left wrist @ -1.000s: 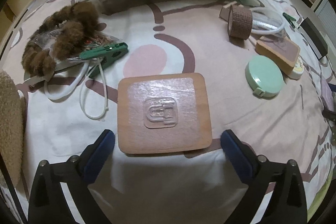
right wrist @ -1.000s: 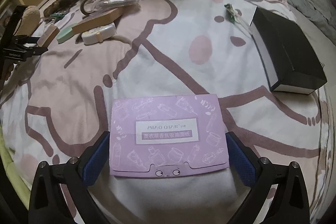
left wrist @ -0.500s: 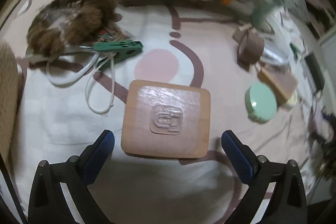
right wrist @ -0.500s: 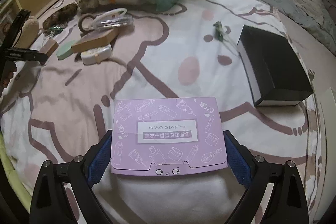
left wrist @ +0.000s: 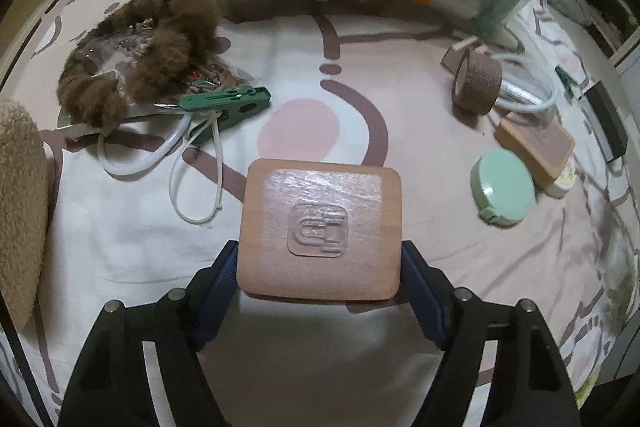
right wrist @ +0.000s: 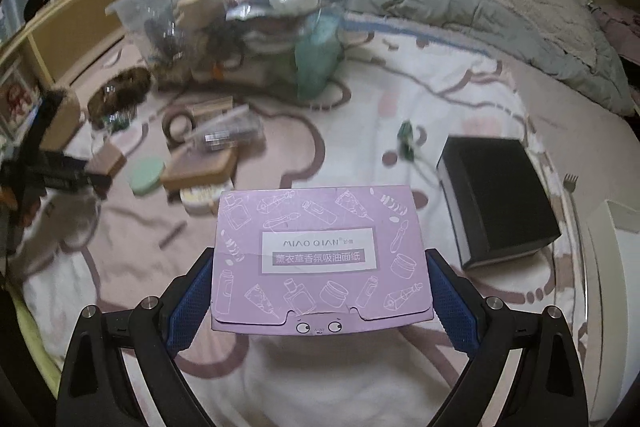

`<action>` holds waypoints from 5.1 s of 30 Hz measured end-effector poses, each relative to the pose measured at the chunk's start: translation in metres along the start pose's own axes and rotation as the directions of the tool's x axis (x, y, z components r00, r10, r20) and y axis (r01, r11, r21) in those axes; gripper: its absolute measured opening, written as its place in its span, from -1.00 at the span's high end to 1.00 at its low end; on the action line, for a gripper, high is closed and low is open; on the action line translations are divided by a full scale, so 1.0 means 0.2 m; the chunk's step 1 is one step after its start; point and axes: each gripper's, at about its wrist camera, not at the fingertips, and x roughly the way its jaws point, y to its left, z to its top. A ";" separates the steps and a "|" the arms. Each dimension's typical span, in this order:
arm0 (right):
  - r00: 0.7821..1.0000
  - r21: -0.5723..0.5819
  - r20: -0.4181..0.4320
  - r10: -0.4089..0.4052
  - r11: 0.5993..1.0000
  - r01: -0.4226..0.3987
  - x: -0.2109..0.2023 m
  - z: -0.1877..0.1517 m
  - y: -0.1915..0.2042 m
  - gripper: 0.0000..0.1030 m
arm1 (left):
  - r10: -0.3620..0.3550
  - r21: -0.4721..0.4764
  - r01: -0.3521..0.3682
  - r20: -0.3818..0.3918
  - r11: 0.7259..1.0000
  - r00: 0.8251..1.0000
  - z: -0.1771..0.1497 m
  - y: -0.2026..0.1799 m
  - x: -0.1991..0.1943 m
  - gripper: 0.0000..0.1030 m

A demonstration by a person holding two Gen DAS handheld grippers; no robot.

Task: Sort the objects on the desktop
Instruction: 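Lift the coaster with the left gripper and the card with the right toward the clear box, then lower the wooden coaster into the clear box and open the left gripper while the right holds the card, then lower the purple card into the clear box and open the right gripper while the left withdraws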

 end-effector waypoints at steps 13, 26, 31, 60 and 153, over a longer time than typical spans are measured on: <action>0.998 0.005 0.061 0.003 1.000 -0.003 -0.09 0.12 0.07 -0.89 | -0.021 -0.106 0.018 -0.021 0.994 1.000 0.06 -0.01 0.01 -0.54; 0.990 0.025 0.139 -0.020 1.000 0.017 -0.21 0.24 0.10 -0.89 | -0.044 -0.105 0.049 0.055 0.993 0.998 0.16 0.01 -0.17 -0.52; 0.983 -0.003 0.181 -0.041 0.999 0.042 -0.26 0.30 0.15 -0.89 | -0.041 -0.081 0.051 0.114 0.995 0.993 0.14 0.14 -0.31 -0.51; 0.934 0.036 0.354 0.037 0.998 -0.054 -0.43 0.73 0.43 -0.89 | -0.109 -0.174 0.172 0.324 0.970 0.940 0.47 0.26 -0.94 -0.50; 0.976 0.174 0.185 0.113 0.974 -0.146 0.56 1.59 1.04 -1.00 | -0.006 -0.104 0.110 0.702 0.988 0.713 0.51 0.80 -0.86 -0.78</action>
